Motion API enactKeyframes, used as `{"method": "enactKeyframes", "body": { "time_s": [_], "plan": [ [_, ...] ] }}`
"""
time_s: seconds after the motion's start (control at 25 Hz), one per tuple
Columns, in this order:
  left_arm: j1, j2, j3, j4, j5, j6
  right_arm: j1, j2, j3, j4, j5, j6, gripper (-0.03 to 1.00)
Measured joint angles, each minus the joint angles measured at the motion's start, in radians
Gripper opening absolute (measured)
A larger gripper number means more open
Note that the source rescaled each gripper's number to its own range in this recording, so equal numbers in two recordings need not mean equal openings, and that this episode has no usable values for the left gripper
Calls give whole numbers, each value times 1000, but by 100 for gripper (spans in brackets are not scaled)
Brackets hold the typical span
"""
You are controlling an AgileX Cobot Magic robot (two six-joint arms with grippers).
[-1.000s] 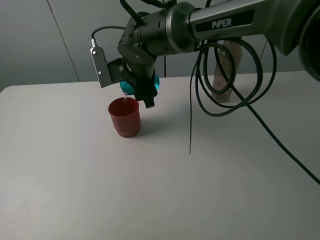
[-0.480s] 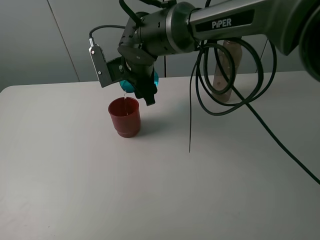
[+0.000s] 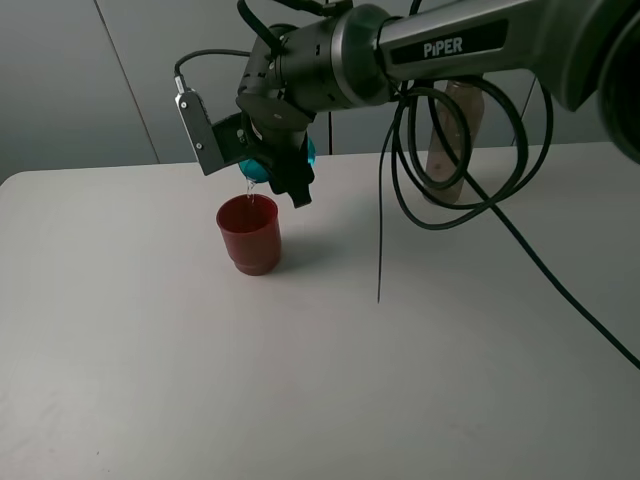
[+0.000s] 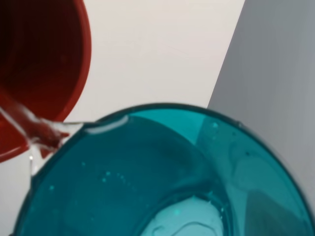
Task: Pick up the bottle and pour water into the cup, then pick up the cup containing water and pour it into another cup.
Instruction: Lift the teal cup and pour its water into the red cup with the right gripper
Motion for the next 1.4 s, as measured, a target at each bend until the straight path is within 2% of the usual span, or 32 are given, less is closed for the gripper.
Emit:
{"method": "enactKeyframes", "body": {
  "time_s": [0.48, 1.4],
  "plan": [
    [0, 0, 0, 0, 0, 0, 0, 0, 0, -15, -23, -61, 10],
    [0, 0, 0, 0, 0, 0, 9, 0, 0, -79, -27, -65, 10]
  ]
}}
